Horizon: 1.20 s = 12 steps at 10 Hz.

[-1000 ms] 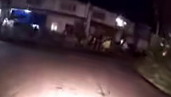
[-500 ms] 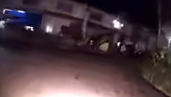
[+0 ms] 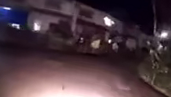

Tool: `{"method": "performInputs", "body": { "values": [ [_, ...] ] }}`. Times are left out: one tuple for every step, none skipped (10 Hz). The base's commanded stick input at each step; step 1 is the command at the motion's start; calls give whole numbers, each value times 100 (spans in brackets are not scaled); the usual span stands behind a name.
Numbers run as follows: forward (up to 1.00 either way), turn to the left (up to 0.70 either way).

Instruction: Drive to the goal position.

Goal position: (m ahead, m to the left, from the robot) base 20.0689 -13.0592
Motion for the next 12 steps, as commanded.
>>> {"method": "performInputs", "body": {
  "values": [
    [100, -27],
    [100, -27],
    [100, -27],
    [100, -27],
    [100, -27],
    [100, -27],
    [100, -27],
    [100, -27],
    [100, -25],
    [100, -9],
    [100, 0],
    [100, 0]
  ]
}}
